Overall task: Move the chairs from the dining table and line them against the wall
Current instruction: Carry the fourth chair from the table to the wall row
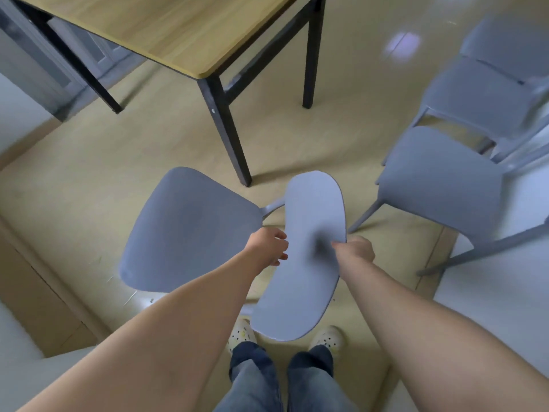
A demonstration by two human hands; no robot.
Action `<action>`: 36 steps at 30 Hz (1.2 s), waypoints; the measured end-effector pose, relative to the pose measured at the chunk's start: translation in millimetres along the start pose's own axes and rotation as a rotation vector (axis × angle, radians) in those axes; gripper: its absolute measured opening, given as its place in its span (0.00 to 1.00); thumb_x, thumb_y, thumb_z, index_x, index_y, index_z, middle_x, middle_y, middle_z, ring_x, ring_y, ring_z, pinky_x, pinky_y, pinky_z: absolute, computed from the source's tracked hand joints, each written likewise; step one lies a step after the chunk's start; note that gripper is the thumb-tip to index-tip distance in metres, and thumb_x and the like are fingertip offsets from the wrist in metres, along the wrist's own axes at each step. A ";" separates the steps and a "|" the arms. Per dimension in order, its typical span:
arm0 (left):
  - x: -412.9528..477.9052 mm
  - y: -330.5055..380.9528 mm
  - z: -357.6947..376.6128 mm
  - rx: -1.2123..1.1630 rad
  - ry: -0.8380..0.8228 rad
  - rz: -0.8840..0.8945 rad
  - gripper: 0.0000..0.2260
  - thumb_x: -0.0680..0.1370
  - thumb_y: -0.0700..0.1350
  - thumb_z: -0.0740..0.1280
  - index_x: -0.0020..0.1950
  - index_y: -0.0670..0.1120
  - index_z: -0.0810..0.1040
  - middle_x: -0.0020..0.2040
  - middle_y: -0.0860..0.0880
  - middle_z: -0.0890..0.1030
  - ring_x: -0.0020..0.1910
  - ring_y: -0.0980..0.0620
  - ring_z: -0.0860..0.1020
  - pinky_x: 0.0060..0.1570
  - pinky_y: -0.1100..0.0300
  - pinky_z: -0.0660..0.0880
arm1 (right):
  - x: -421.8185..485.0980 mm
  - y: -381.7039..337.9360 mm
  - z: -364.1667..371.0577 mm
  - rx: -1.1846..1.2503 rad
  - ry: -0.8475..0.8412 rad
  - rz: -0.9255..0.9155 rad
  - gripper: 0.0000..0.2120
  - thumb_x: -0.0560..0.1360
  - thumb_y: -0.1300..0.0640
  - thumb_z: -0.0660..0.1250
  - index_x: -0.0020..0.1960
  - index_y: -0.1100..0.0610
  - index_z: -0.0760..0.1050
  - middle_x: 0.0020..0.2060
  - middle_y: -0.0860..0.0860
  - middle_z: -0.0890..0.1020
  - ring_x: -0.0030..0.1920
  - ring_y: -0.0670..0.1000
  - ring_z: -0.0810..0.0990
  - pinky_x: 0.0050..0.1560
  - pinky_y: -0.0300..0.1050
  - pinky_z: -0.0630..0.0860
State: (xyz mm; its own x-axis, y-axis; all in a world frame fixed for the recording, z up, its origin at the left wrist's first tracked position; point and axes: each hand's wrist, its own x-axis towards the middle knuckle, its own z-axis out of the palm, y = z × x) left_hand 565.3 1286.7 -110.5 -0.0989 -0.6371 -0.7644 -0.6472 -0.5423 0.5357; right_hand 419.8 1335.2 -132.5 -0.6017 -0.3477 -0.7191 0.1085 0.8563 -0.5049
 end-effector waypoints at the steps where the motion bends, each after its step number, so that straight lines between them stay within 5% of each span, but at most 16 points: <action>1: 0.3 9.1 12.4 0.011 -0.008 0.009 0.14 0.79 0.38 0.59 0.65 0.41 0.74 0.52 0.46 0.76 0.34 0.55 0.78 0.35 0.66 0.75 | 6.9 3.1 -12.9 -0.001 0.003 -0.005 0.12 0.74 0.62 0.67 0.56 0.66 0.76 0.56 0.62 0.81 0.55 0.62 0.81 0.56 0.53 0.78; 9: -11.4 76.2 114.8 0.164 -0.138 0.115 0.15 0.79 0.38 0.57 0.64 0.43 0.75 0.50 0.47 0.77 0.42 0.50 0.79 0.36 0.64 0.75 | 48.8 31.7 -124.9 0.011 0.086 -0.086 0.07 0.74 0.58 0.67 0.47 0.63 0.74 0.51 0.62 0.80 0.46 0.58 0.77 0.43 0.44 0.70; 14: -23.9 102.9 166.1 0.288 -0.212 0.182 0.15 0.79 0.38 0.56 0.65 0.43 0.74 0.49 0.47 0.76 0.41 0.50 0.78 0.34 0.64 0.75 | 59.7 61.5 -184.2 0.066 0.184 -0.059 0.06 0.74 0.59 0.64 0.41 0.61 0.70 0.33 0.53 0.72 0.31 0.51 0.70 0.33 0.40 0.68; 20: -35.1 123.9 216.5 0.413 -0.260 0.269 0.15 0.78 0.38 0.58 0.62 0.44 0.77 0.49 0.46 0.78 0.43 0.48 0.79 0.41 0.60 0.78 | 65.0 96.4 -233.3 0.193 0.321 0.046 0.14 0.73 0.61 0.65 0.32 0.56 0.65 0.32 0.54 0.72 0.34 0.56 0.72 0.34 0.39 0.68; 23: -41.2 130.0 239.0 0.465 -0.300 0.305 0.15 0.78 0.38 0.58 0.62 0.44 0.77 0.47 0.45 0.79 0.44 0.47 0.79 0.50 0.54 0.80 | 63.4 111.5 -253.5 0.234 0.362 0.063 0.06 0.74 0.61 0.64 0.39 0.60 0.70 0.37 0.56 0.75 0.35 0.56 0.73 0.28 0.37 0.64; 26: -46.3 133.2 254.6 0.506 -0.333 0.353 0.16 0.78 0.37 0.59 0.63 0.44 0.76 0.43 0.47 0.78 0.45 0.47 0.78 0.54 0.53 0.79 | 61.2 118.6 -268.4 0.235 0.394 0.071 0.05 0.74 0.60 0.64 0.45 0.62 0.74 0.41 0.57 0.76 0.38 0.57 0.74 0.33 0.40 0.67; 30: -53.6 140.1 269.5 0.531 -0.376 0.394 0.17 0.77 0.36 0.60 0.65 0.44 0.74 0.36 0.51 0.74 0.44 0.46 0.78 0.49 0.54 0.79 | 60.1 122.0 -283.5 0.218 0.452 0.080 0.12 0.74 0.59 0.65 0.34 0.57 0.67 0.41 0.57 0.76 0.40 0.57 0.74 0.41 0.43 0.68; 33: -58.1 145.1 272.4 0.522 -0.401 0.392 0.18 0.78 0.35 0.59 0.66 0.43 0.74 0.42 0.44 0.79 0.43 0.46 0.77 0.42 0.59 0.76 | 56.4 117.4 -288.1 0.191 0.468 0.069 0.06 0.74 0.58 0.65 0.39 0.59 0.72 0.41 0.56 0.76 0.40 0.57 0.74 0.41 0.42 0.68; 36: -59.5 148.4 269.8 0.527 -0.404 0.400 0.18 0.78 0.36 0.58 0.67 0.43 0.74 0.46 0.43 0.79 0.44 0.46 0.78 0.50 0.55 0.79 | 51.5 110.8 -285.4 0.177 0.468 0.050 0.04 0.74 0.58 0.65 0.43 0.59 0.73 0.40 0.56 0.76 0.39 0.57 0.73 0.40 0.42 0.67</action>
State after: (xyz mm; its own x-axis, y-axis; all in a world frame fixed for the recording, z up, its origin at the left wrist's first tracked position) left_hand 271.2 1391.9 -82.3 -0.6033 -0.4251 -0.6748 -0.7684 0.0832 0.6345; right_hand 175.0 1521.1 -89.3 -0.8785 -0.0645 -0.4734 0.2545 0.7754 -0.5780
